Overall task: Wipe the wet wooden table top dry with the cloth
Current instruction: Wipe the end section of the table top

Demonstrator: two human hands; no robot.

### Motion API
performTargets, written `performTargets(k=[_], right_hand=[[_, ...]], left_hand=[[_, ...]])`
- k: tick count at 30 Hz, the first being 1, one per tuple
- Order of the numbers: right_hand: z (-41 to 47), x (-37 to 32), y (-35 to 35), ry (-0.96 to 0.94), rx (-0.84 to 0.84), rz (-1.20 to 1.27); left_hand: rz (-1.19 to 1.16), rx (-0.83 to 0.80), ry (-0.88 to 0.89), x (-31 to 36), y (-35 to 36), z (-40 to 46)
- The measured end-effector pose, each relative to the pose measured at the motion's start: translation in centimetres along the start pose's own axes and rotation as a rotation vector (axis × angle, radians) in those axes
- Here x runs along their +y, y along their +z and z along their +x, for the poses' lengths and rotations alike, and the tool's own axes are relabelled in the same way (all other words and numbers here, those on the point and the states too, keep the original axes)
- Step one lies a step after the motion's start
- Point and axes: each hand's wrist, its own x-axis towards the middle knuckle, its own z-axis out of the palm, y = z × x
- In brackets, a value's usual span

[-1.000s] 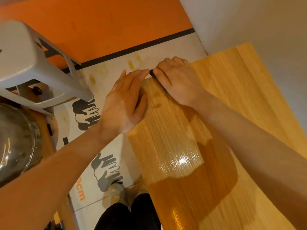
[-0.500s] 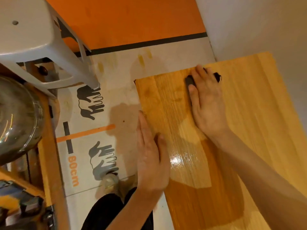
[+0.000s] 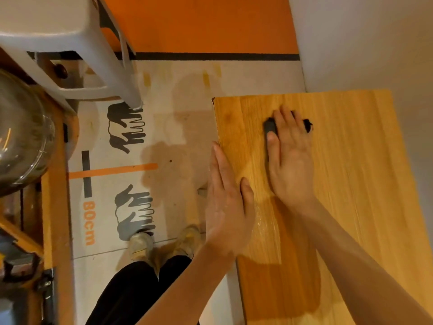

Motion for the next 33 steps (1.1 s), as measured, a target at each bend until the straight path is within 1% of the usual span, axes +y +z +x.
performTargets(k=[2,3,5,6,8,10,11,12,15,17,18,21,22,23,24,27,29,30,31,33], right_hand=[[0.1,-0.3,-0.3,-0.134,-0.081,-0.023],[0.5,0.3,-0.8,-0.178,-0.106,-0.039],[1.4,2.4,-1.7,-0.197,-0.125,-0.062],[2.0,3.6,-2.0,-0.155,-0.113,-0.055],[2.9,5.0,-2.2,-0.002,-0.045,0.002],[3.1,4.8,-1.8,0.136,0.018,0.054],[2.8,4.0,-1.7,0.154,0.020,0.081],[2.2,3.1,-1.6,0.122,0.001,0.101],[-0.6,1.7,-1.8,-0.110,-0.136,0.082],[-0.7,2.8,-2.6,-0.201,-0.198,0.039],[-0.2,3.5,-2.8,-0.180,-0.184,0.034],[2.1,4.3,-2.4,0.088,-0.018,0.079],[2.6,3.6,-1.8,0.134,0.021,0.066],[2.8,2.3,-1.2,0.118,0.024,0.041],[2.8,0.7,-0.4,0.047,-0.006,0.016],[3.1,-3.1,1.1,-0.257,-0.147,0.007],[4.1,-2.6,0.7,-0.380,-0.219,0.008],[4.5,-1.5,0.2,-0.386,-0.231,-0.004],[4.7,0.2,-0.4,-0.347,-0.218,-0.010],[4.5,3.9,-1.9,-0.170,-0.152,0.009]], left_hand=[[0.081,0.016,0.008,0.0,0.1,0.1],[0.128,0.020,0.043,-0.1,0.0,0.0],[0.217,-0.026,0.150,-0.2,-0.2,-0.5],[0.254,-0.065,0.205,-0.3,-0.3,-1.1],[0.315,-0.120,0.310,-0.7,-0.2,-2.7],[0.375,-0.131,0.367,-1.1,-0.1,-4.2],[0.408,-0.131,0.370,-1.2,0.0,-4.6],[0.437,-0.132,0.362,-1.3,0.0,-4.8],[0.479,-0.137,0.343,-1.1,-0.3,-4.8],[0.498,-0.139,0.346,-1.0,-0.2,-4.6],[0.507,-0.139,0.345,-0.9,0.0,-4.5],[0.521,-0.112,0.343,-0.7,0.3,-4.3],[0.527,-0.103,0.342,-0.7,0.3,-4.2],[0.530,-0.100,0.341,-0.7,0.3,-4.2],[0.531,-0.101,0.341,-0.7,0.3,-4.3],[0.563,-0.094,0.359,-0.8,0.2,-4.3],[0.562,-0.101,0.363,-0.6,0.0,-4.3],[0.543,-0.112,0.359,-0.6,-0.1,-4.4],[0.522,-0.122,0.353,-0.6,-0.2,-4.4],[0.492,-0.134,0.340,-0.6,-0.3,-4.4]])
